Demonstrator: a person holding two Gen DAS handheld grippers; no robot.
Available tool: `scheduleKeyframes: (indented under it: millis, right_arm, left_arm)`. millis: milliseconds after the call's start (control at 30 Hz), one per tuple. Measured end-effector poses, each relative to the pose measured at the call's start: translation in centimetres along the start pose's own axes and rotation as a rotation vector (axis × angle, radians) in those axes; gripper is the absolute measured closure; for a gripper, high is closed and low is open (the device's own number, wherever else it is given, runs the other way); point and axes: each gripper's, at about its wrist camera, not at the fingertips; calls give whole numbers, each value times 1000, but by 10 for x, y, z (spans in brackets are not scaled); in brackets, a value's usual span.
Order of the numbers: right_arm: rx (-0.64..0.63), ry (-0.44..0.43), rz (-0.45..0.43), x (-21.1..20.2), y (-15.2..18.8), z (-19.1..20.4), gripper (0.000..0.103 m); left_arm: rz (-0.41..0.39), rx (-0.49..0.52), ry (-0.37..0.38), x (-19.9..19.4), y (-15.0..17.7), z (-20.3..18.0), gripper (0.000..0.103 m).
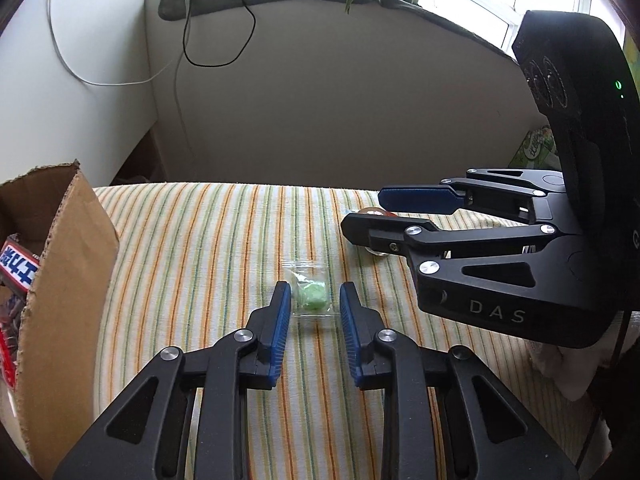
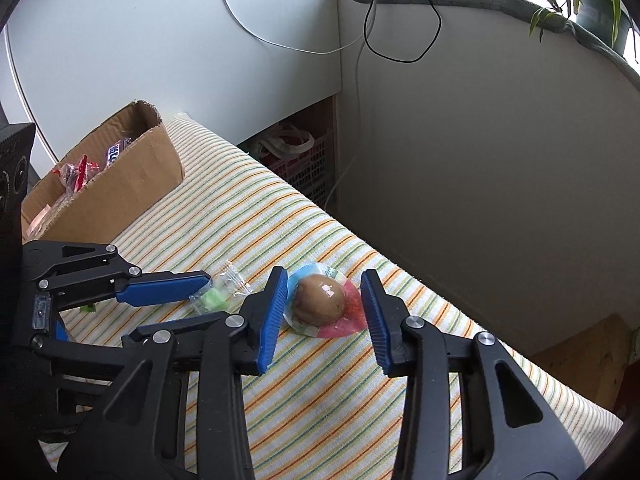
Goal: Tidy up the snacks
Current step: 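Grasp the clear green candy packet with the left tool while the right tool grasps the chocolate egg, then carry the green packet with the left tool into the box while the right tool carries the egg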
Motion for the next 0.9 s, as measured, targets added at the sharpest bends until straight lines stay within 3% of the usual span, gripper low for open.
scheduleKeyframes:
  millis: [133,233,600,900]
  right_arm:
    - [-1,1,-2,-3,3,1,66]
    - [7,0,-15,-8,5,2,75]
    - [7,9,-40,-24,9,9,75]
    - [-14,-8,-86,-53,-13,36,75]
  left_arm:
    - [-3,9,0,0,2,-2,80]
    - [-11,11,2,-3,2,-3,80]
    - [-40,2,35,-24,14,9,80]
    - [-110,-20,46,-75,24,26,80]
Point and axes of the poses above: each gripper's, at about its wrist camera, not at the fingertips, and x roughly the way its jaws point, z to its left, y to its underside, and after that the axes turned 13 degrees about -x, right-handed
